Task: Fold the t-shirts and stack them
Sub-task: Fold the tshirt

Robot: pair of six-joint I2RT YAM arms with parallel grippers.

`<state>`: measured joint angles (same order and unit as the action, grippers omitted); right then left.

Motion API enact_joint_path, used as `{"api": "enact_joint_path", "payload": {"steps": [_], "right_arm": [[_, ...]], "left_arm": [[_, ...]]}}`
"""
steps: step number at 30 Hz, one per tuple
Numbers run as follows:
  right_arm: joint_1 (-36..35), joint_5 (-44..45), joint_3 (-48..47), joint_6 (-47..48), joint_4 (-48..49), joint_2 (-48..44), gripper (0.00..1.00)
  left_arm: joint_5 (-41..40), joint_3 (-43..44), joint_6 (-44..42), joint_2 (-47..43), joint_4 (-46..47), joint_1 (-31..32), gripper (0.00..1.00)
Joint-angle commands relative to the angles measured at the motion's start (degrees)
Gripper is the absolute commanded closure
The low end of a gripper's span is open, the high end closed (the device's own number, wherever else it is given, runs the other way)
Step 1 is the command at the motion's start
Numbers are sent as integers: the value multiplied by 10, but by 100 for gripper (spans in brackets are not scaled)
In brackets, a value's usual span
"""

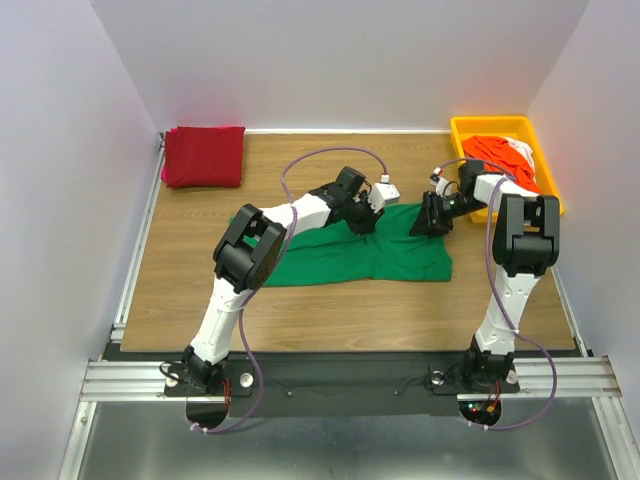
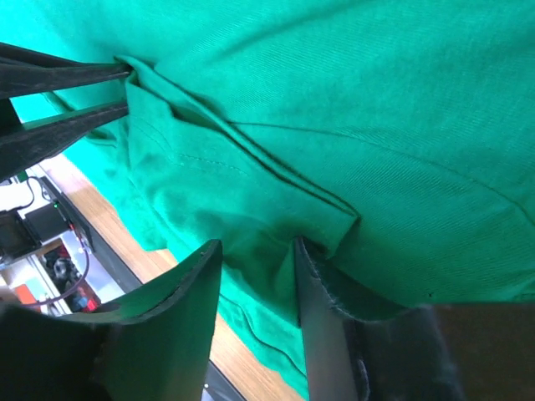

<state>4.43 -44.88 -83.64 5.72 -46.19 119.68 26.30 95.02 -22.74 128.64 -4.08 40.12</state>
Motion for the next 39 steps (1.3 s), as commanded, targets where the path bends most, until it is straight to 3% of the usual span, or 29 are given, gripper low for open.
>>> {"api": "enact_joint_path", "payload": {"steps": [1, 10, 13, 20, 24, 32, 39], "right_arm": [[-2, 12, -20, 5, 1, -1, 57], [-6, -43, -2, 35, 35, -73, 92], [-12, -51, 5, 65, 38, -92, 98], [-21, -26, 29, 134, 44, -105, 99], [-21, 14, 49, 155, 56, -110, 98], [-21, 94, 114, 131, 172, -147, 96], [-23, 93, 131, 117, 216, -170, 92]], "left_arm": [[2, 28, 6, 0, 1, 5, 69], [2, 28, 9, 2, -1, 6, 69], [9, 27, 15, -1, -1, 5, 77], [23, -1, 33, -42, 21, 4, 100], [21, -17, 42, -71, 28, 3, 100], [-7, -59, 38, -118, 61, 3, 100], [-20, -56, 25, -89, 49, 3, 100]]}}
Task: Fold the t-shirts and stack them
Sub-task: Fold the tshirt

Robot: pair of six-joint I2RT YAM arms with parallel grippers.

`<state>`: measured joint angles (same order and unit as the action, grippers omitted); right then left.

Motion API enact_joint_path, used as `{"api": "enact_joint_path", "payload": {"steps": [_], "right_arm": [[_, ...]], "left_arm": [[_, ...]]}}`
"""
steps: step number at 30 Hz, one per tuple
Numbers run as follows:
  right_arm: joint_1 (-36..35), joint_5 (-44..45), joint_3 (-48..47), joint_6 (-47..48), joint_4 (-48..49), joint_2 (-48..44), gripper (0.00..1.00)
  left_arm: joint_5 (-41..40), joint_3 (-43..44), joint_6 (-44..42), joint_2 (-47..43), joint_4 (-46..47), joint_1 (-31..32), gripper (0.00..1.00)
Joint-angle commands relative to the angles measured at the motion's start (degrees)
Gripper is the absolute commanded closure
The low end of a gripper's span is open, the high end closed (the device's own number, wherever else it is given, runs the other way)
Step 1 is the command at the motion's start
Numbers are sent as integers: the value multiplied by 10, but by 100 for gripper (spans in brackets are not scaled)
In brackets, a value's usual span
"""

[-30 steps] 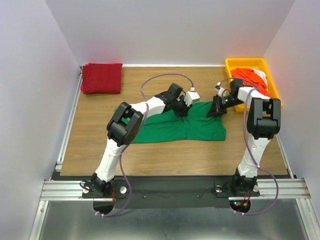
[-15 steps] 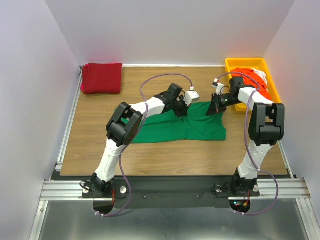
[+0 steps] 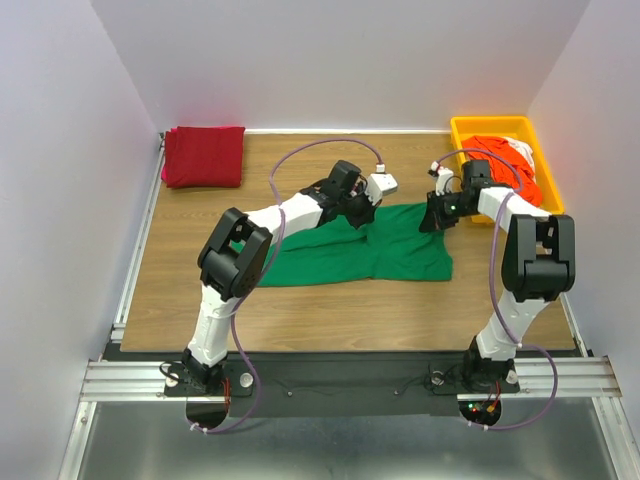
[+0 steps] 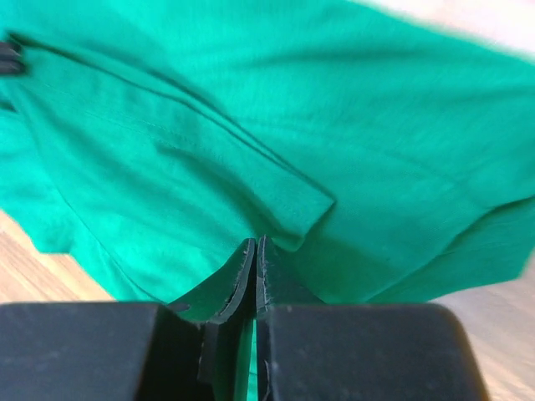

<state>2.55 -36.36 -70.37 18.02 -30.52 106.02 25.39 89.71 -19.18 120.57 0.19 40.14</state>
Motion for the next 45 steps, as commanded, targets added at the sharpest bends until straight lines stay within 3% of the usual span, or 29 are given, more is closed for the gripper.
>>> {"api": "enact_joint_path", "payload": {"steps": [1, 7, 11, 14, 21, 29, 32, 38, 41, 44, 45], "right_arm": [[-4, 10, -2, -5, 59, -33, 92], [-22, 86, -11, -3, 59, -6, 90], [-42, 142, -19, -6, 59, 19, 79], [-59, 175, -31, -16, 59, 38, 69], [-73, 235, -73, -35, 59, 81, 69], [-84, 267, -190, -15, 60, 175, 69], [-101, 285, -275, -4, 69, 247, 70], [-144, 347, -536, 16, 78, 404, 71], [-153, 362, -590, 11, 78, 392, 69], [-153, 380, -574, 5, 80, 326, 52], [-153, 380, -560, 7, 82, 308, 51]], "left_arm": [[-13, -1, -13, -3, 1, 3, 100], [-56, 13, -16, 35, -20, 3, 100], [-62, 23, -21, 40, -50, -1, 70], [-39, 2, -16, 4, -48, -14, 64], [-12, -68, -16, -125, -78, -73, 63], [-42, -156, -65, -169, -133, -179, 66], [-55, -189, -104, -174, -143, -216, 67], [-85, -245, -163, -198, -155, -244, 68], [-75, -259, -179, -222, -161, -244, 68], [-47, -270, -197, -249, -164, -243, 67], [-38, -271, -203, -256, -165, -242, 67]]}}
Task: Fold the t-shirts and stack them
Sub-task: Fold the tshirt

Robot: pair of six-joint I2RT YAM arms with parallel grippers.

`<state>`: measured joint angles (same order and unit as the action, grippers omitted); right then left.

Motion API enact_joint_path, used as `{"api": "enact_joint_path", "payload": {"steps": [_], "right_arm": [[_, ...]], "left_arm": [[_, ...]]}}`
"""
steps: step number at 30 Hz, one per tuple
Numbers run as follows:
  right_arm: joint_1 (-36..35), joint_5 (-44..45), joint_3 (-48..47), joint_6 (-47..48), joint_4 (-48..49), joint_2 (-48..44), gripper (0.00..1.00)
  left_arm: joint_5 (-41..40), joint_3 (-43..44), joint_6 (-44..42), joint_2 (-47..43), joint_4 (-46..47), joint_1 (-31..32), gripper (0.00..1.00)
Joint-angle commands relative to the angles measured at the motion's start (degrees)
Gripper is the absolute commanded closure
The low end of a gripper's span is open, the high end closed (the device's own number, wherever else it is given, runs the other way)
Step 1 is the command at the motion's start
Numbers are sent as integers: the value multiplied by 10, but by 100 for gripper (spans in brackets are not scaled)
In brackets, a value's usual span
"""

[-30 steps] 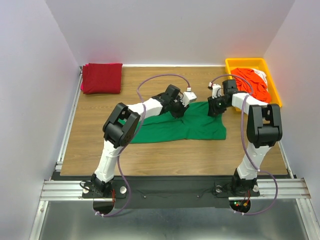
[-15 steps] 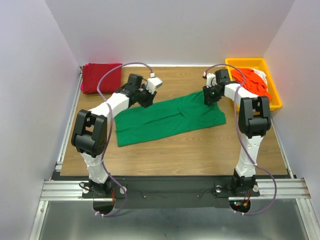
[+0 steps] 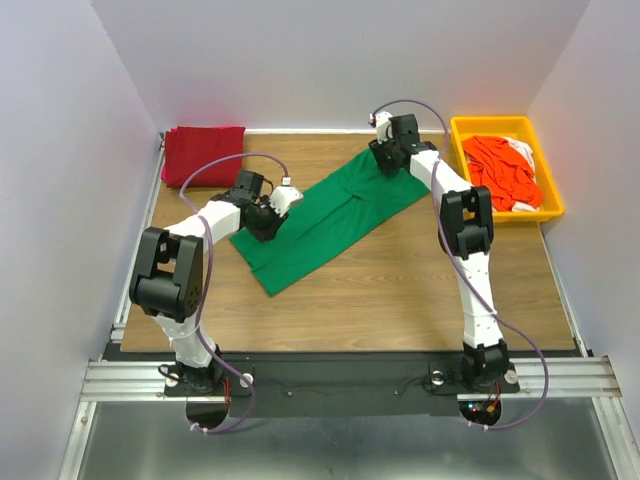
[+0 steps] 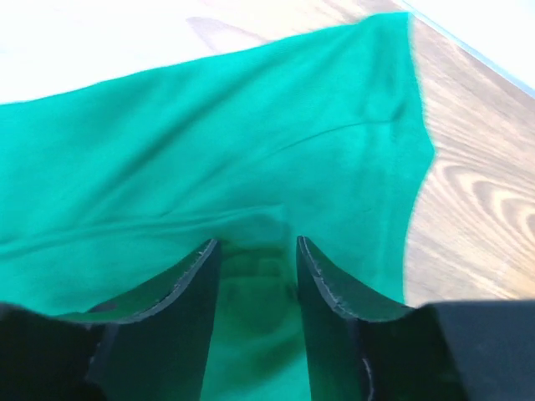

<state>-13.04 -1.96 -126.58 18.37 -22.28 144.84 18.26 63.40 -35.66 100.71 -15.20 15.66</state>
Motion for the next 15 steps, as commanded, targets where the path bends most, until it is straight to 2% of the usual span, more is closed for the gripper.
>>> {"api": "enact_joint_path", "payload": {"steps": [1, 2, 4, 12, 15], "right_arm": [[2, 38, 13, 3, 4, -101, 48], [3, 39, 39, 2, 7, -118, 40], [3, 41, 55, 1, 12, -160, 34], [3, 49, 145, -9, 10, -252, 31], [3, 37, 207, -11, 6, -296, 31]], "left_arm": [[34, -9, -42, -59, -11, 4, 67], [31, -8, -50, -55, -13, 9, 67], [27, -8, -59, -46, -20, 15, 67], [-35, -47, -80, 5, -16, 47, 68], [-59, -58, -85, 21, -21, 58, 72]]}}
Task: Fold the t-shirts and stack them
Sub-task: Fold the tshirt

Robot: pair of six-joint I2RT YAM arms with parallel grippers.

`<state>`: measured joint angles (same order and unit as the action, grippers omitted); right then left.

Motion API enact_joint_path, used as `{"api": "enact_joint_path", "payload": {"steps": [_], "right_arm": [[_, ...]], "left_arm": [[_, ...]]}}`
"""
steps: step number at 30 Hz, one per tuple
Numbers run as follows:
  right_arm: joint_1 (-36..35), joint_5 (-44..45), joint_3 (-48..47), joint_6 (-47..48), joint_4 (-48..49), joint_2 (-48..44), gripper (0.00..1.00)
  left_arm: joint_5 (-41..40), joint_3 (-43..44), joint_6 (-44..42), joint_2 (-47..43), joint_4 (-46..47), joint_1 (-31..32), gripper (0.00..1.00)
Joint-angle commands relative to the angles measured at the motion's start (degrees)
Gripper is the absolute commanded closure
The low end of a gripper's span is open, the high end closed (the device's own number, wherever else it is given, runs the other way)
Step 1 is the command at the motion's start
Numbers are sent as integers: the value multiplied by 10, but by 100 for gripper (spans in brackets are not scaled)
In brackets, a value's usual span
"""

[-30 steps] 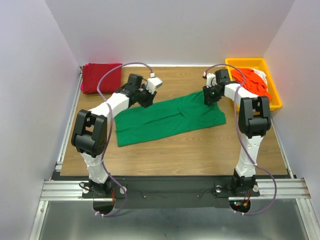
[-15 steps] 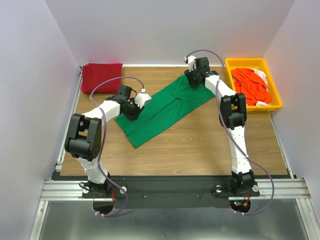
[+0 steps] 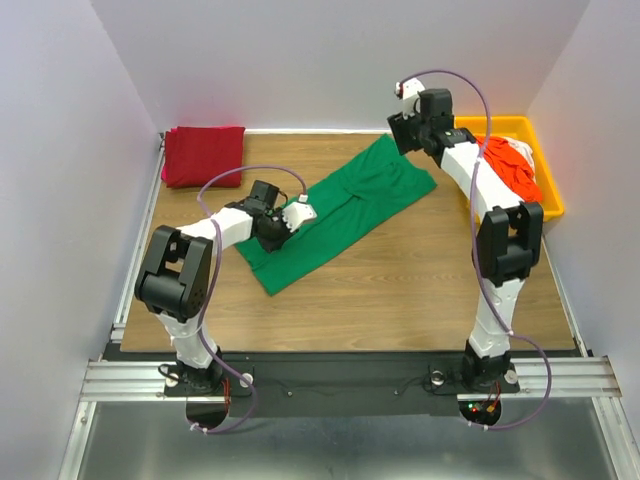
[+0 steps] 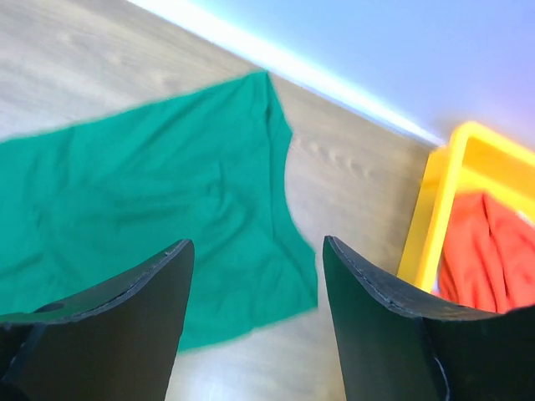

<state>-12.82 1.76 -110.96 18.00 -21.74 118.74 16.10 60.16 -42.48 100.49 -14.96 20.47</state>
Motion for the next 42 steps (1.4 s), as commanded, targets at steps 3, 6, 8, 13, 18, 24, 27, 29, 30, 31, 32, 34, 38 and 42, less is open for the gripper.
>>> {"api": "enact_joint_path", "payload": {"steps": [3, 6, 8, 13, 18, 24, 27, 29, 30, 31, 32, 34, 38, 42], "right_arm": [[2, -8, 113, -17, -6, -74, 31], [4, -13, 169, -22, -16, -104, 32], [7, -13, 189, -29, -27, -116, 32], [30, -52, 228, -45, -67, -124, 36], [41, -67, 239, -48, -76, -105, 40], [41, -127, 202, -56, -81, -27, 47], [39, -176, 176, -68, -84, 15, 49], [38, -185, 163, -70, -83, 36, 49], [36, -186, 155, -70, -82, 43, 50], [34, -185, 141, -68, -82, 55, 50], [32, -180, 132, -68, -82, 75, 51], [28, -175, 101, -67, -81, 111, 52], [15, -152, 24, -72, -81, 168, 53], [3, -149, -88, -89, -81, 255, 53]], "left_arm": [[-53, -55, -24, 15, -38, 36, 79], [-52, -73, -20, -3, -66, 94, 82], [-38, -76, -3, -8, -101, 132, 85], [28, -42, 74, -20, -150, 297, 89], [95, 39, 133, -18, -179, 388, 84], [111, 70, 164, -70, -168, 368, 75], [129, 58, 172, -95, -149, 333, 74], [149, 46, 185, -106, -126, 310, 74], [154, 40, 192, -109, -115, 293, 74], [169, 34, 198, -111, -108, 261, 74], [179, 33, 202, -110, -99, 238, 74], [209, 33, 221, -101, -90, 175, 74], [217, 42, 251, -78, -56, 91, 75], [233, 70, 287, -38, -32, 24, 75]]}}
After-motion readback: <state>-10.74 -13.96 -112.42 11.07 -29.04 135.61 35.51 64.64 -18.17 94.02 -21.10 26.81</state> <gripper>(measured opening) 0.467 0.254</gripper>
